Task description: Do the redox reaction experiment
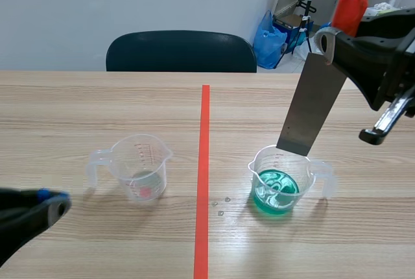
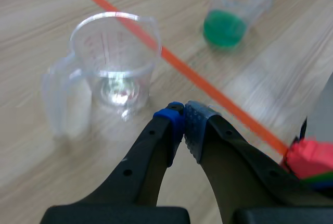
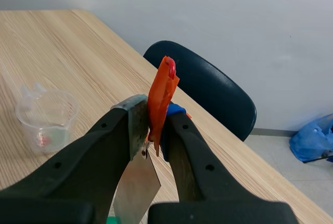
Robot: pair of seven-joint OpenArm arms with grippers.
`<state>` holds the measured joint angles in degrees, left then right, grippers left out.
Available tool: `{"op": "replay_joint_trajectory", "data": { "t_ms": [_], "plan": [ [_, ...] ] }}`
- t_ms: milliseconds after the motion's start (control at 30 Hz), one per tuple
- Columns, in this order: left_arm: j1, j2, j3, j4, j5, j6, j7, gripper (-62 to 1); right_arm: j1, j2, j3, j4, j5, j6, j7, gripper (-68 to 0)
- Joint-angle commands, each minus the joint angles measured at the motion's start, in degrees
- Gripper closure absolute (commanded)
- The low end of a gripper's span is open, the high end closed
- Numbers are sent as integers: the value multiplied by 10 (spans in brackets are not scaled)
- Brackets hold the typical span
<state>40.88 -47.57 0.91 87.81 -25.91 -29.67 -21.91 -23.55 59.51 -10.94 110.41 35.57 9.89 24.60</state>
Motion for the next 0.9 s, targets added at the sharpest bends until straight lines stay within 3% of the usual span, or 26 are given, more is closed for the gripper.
{"op": "replay_joint_trajectory", "data": {
  "t_ms": [0, 167, 400, 567, 767, 867],
  "plan": [
    [45, 16, -14, 2, 22, -2, -42, -21, 5, 2, 8, 3, 7, -4, 13, -19],
    [200, 44, -106, 2, 120, 10, -152, -21, 5, 2, 8, 3, 7, -4, 13, -20],
    [346, 111, -199, 2, 203, 90, -281, -21, 5, 2, 8, 3, 7, -4, 13, -19],
    [346, 147, -234, 2, 209, 131, -334, -21, 5, 2, 8, 3, 7, -4, 13, -19],
    [346, 165, -241, -16, 215, 137, -336, -22, 5, 2, 8, 3, 7, -4, 13, -19],
    [346, 170, -240, -18, 228, 137, -336, -85, 5, 2, 8, 3, 7, -4, 13, -19]
  ]
}}
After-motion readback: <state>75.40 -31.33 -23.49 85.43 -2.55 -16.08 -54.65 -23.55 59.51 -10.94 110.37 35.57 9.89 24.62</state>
